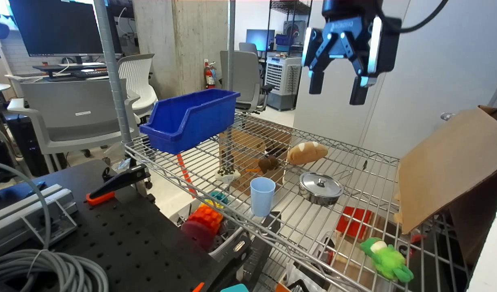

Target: Remove the lid from the pot

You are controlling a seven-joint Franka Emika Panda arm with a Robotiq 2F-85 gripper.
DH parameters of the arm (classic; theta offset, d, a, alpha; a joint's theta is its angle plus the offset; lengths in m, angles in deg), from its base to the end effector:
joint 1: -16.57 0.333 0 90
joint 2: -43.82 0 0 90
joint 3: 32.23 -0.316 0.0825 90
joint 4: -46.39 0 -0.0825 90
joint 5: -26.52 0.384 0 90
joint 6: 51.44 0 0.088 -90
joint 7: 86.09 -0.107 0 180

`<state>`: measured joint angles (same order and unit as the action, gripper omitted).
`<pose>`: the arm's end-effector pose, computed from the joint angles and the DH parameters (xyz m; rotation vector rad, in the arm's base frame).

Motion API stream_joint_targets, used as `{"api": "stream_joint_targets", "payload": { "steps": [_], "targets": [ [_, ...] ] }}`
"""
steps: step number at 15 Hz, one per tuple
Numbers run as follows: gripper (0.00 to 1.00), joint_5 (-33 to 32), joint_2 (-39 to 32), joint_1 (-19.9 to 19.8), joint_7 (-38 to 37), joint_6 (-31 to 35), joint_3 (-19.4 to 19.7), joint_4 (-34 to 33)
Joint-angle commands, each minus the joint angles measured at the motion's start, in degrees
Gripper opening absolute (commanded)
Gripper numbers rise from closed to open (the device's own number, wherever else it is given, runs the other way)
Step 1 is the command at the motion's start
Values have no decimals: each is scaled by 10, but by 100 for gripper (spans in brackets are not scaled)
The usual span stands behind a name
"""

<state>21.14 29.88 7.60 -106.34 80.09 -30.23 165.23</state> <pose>0.5689 -0.1119 0.3108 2.9739 -0.7292 -0.0237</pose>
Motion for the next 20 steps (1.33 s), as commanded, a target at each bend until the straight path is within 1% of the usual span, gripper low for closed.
{"api": "stream_joint_targets", "payload": {
  "steps": [1,4,6,9,12,16,20],
  "targets": [
    [100,21,-140,35,-29,-23,21,-133],
    [100,27,-230,56,-49,-34,33,-209],
    [100,36,-276,63,-55,-51,38,-255],
    [100,51,-328,64,-55,-81,40,-314],
    [100,58,-364,63,-56,-104,44,-361],
    [100,65,-398,60,-57,-116,49,-395],
    [100,79,-398,52,-41,-107,41,-379]
  ]
}}
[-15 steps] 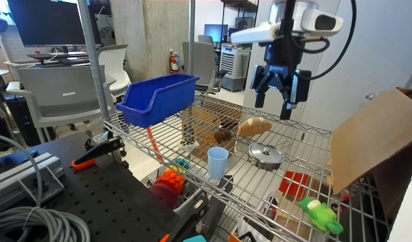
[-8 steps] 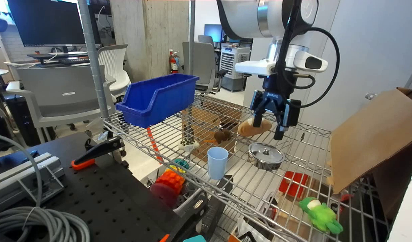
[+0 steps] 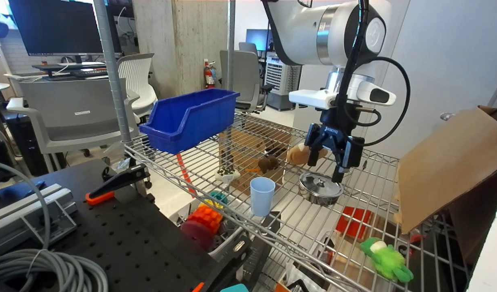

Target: Remove the lid from the pot

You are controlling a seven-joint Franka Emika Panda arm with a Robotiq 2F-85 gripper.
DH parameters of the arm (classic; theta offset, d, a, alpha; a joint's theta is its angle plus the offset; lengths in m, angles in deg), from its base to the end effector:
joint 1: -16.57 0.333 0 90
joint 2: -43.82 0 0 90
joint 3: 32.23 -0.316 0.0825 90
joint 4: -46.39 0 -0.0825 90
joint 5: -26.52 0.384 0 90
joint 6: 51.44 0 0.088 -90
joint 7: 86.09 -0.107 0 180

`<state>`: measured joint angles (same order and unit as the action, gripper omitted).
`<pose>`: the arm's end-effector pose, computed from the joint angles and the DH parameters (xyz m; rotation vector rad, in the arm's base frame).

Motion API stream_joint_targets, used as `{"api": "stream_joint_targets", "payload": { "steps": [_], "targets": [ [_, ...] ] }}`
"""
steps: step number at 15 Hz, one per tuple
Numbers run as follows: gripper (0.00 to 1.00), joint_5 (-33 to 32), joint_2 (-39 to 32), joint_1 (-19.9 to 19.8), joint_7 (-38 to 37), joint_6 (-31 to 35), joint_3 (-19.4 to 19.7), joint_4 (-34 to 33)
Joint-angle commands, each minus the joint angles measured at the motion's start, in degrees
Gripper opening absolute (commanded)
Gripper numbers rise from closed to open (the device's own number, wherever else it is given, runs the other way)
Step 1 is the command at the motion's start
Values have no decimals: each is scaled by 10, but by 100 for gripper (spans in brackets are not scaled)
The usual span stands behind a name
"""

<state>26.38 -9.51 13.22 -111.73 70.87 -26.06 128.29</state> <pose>0.6867 -0.1035 0.1198 2.8784 -0.8567 -0.3101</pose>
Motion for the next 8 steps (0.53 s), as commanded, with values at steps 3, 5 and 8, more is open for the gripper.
{"api": "stream_joint_targets", "payload": {
  "steps": [3,5,8],
  "targets": [
    [100,39,4,-6,20,-4,-2,5],
    [100,42,7,-6,20,2,1,11],
    [65,41,4,-6,18,0,4,12]
  ]
}}
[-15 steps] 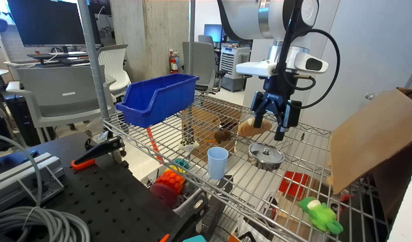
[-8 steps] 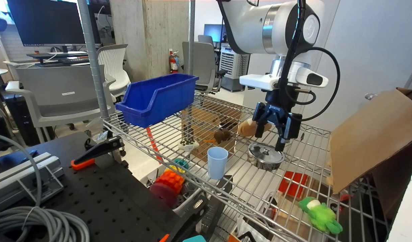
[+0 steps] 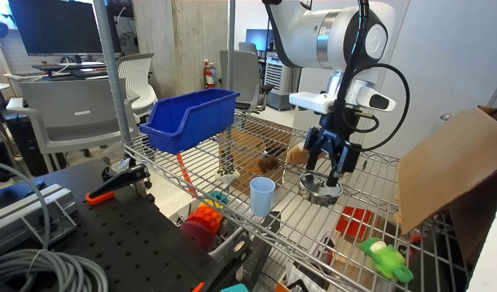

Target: Remove the lid from the pot

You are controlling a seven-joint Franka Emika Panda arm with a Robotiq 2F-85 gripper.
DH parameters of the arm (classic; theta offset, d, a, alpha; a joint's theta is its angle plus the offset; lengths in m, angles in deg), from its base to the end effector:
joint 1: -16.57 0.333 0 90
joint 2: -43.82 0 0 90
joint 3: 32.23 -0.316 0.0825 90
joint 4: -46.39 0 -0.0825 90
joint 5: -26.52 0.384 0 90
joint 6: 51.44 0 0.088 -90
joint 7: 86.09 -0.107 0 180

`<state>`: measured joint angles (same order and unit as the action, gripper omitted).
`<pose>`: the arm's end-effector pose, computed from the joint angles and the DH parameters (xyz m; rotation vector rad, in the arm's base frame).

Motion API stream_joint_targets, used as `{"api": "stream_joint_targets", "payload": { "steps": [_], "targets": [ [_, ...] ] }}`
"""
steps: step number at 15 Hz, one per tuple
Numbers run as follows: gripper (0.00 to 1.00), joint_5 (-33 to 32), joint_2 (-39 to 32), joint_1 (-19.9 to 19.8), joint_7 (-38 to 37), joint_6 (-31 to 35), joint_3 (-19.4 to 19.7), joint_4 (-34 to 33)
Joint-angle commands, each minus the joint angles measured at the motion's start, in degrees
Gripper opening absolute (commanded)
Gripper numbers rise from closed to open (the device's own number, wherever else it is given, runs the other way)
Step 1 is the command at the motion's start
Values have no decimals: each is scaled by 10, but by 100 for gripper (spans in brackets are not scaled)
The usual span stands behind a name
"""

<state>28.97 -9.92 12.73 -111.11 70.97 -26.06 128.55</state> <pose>0.6832 -0.1074 0.1131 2.8978 -0.9040 -0.3362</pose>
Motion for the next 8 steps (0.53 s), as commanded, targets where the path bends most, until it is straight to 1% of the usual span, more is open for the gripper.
{"api": "stream_joint_targets", "payload": {
  "steps": [1,3,6,7,8],
  "targets": [
    [58,15,8,-1,10,2,5,11],
    [42,14,8,-1,9,4,6,13],
    [21,15,8,-2,7,5,8,13],
    [16,15,9,-2,6,4,9,13],
    [7,15,9,-3,5,4,10,12]
  ]
}}
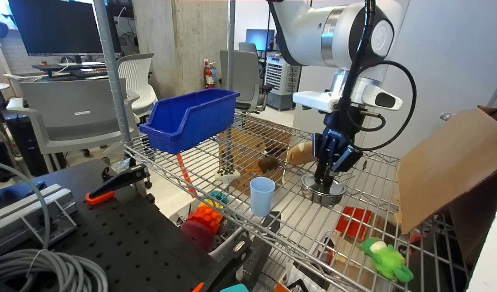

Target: Remove the lid from the pot

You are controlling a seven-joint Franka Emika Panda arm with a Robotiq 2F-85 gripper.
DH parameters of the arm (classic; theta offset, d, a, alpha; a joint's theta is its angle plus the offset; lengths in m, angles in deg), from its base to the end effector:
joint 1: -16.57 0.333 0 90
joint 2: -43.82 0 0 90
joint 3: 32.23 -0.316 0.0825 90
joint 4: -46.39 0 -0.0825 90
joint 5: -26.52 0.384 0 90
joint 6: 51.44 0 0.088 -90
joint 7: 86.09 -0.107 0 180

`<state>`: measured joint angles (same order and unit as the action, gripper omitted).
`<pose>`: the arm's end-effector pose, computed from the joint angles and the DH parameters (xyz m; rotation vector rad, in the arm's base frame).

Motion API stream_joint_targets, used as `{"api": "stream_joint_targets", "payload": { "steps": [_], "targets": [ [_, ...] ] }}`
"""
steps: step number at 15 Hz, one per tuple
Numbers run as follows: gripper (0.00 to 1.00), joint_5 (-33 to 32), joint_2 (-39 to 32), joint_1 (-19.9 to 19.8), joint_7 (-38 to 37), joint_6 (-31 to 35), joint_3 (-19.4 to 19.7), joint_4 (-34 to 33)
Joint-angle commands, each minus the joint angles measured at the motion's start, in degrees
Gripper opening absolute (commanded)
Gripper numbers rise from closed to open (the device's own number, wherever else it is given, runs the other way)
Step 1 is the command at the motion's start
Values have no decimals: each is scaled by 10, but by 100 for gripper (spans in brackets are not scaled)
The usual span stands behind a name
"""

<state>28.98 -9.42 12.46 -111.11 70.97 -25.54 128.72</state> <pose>0.6828 -0.1159 0.1184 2.8896 -0.9196 -0.3255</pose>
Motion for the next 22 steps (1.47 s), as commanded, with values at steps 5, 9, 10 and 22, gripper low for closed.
{"api": "stream_joint_targets", "payload": {
  "steps": [5,9,10,22],
  "targets": [
    [5,13,46,0,26,19,1,57],
    [5,27,128,-14,77,77,-9,161],
    [5,29,146,-17,84,87,-7,185],
    [5,5,165,-27,93,183,39,343]
  ]
}}
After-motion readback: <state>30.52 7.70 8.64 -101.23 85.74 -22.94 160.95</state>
